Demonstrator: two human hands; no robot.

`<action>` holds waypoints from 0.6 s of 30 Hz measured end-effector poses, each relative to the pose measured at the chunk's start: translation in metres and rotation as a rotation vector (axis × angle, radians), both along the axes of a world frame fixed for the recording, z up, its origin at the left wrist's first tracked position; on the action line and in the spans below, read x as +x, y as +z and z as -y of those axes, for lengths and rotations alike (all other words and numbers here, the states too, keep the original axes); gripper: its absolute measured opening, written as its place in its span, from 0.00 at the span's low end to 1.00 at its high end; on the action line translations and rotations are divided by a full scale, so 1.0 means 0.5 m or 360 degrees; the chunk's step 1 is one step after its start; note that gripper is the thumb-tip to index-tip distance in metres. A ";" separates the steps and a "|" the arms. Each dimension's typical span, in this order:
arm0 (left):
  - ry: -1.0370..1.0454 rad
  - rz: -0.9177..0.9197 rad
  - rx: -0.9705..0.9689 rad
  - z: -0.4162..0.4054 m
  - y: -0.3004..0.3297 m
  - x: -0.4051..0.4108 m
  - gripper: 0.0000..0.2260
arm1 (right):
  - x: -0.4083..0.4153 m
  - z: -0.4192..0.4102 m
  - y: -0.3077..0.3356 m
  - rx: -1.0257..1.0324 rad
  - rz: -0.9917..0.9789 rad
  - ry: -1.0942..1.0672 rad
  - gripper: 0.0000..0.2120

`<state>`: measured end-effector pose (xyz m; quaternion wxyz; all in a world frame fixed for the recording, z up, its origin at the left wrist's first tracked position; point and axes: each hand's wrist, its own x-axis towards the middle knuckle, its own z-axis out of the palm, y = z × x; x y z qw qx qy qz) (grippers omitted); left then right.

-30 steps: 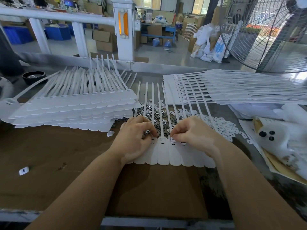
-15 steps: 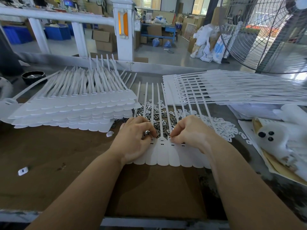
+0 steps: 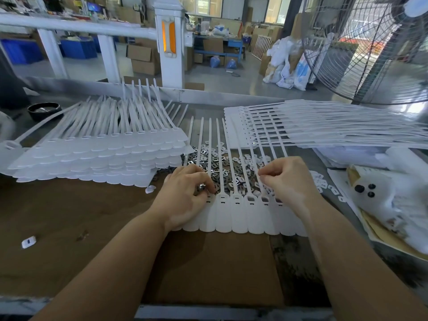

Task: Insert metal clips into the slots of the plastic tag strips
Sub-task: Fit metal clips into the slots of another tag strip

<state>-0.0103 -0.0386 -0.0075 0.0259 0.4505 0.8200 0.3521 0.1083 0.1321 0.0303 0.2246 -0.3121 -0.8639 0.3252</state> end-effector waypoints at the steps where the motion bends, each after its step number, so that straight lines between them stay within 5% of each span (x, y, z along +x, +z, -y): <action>1: 0.0002 0.0015 -0.0018 -0.001 0.002 0.000 0.10 | 0.002 -0.003 -0.001 0.0065 0.0052 -0.0015 0.06; 8: 0.0047 0.0128 -0.0304 -0.020 0.034 -0.001 0.12 | 0.001 -0.001 -0.019 0.0258 0.0354 0.0017 0.06; 13: 0.0258 -0.0117 -0.0559 -0.057 0.045 0.013 0.06 | -0.009 0.010 -0.021 0.0364 0.0441 -0.0009 0.11; 18: 0.0473 -0.0225 -0.0307 -0.096 0.025 0.054 0.10 | -0.015 0.013 -0.025 0.0446 0.0508 -0.0036 0.12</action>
